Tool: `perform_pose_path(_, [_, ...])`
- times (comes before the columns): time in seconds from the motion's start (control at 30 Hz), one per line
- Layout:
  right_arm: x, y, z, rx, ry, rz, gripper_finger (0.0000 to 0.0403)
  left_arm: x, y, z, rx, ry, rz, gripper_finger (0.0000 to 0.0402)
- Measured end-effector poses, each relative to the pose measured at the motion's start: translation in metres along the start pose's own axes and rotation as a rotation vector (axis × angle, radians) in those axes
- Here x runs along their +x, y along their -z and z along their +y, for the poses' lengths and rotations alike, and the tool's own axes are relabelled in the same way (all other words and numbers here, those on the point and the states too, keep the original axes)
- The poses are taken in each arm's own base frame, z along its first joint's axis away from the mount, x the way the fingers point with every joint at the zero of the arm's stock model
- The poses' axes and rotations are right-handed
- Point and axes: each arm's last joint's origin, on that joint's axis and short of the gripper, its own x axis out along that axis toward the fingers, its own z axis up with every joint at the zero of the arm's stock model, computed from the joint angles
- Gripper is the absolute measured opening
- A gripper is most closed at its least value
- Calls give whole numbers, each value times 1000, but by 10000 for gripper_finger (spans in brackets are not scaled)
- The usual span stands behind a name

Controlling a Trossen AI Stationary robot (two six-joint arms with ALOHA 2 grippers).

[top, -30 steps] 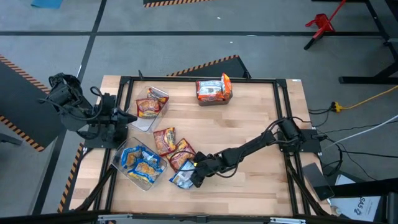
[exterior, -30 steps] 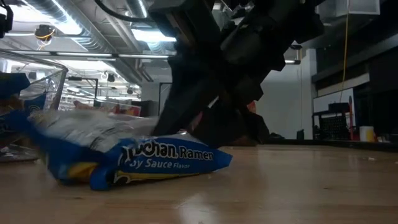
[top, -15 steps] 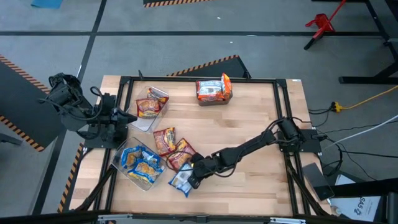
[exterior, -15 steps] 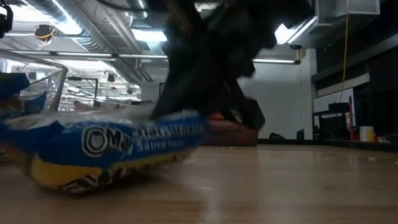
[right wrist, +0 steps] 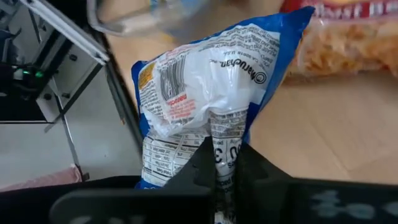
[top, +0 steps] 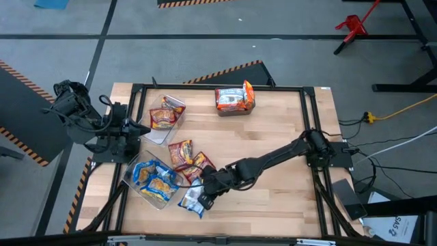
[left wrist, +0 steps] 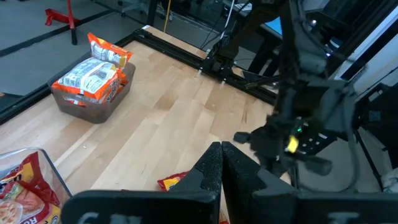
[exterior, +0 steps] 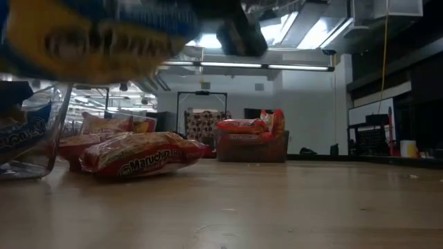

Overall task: Sort Maruchan noodles
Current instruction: Put the blue noodle pack into the bottom transparent bin

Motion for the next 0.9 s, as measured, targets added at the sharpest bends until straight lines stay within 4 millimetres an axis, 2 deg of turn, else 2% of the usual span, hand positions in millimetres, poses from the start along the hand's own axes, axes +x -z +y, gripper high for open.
perform_pose_path(0.23, [-41, -27, 38, -64, -43, -145, 4, 0, 0, 0, 0, 0, 0, 0])
perform_pose_path(0.4, [-53, -55, 42, -77, -92, -301, 3, 0, 0, 0, 0, 0, 0, 0])
perform_pose_path(0.5, [-46, -73, 36, -55, -132, -365, 3, 0, 0, 0, 0, 0, 0, 0])
perform_pose_path(0.7, [-7, -105, 20, -23, -283, -464, 3, 0, 0, 0, 0, 0, 0, 0])
perform_pose_path(0.9, [26, -123, 3, -16, -393, -526, 3, 0, 0, 0, 1, 0, 1, 0])
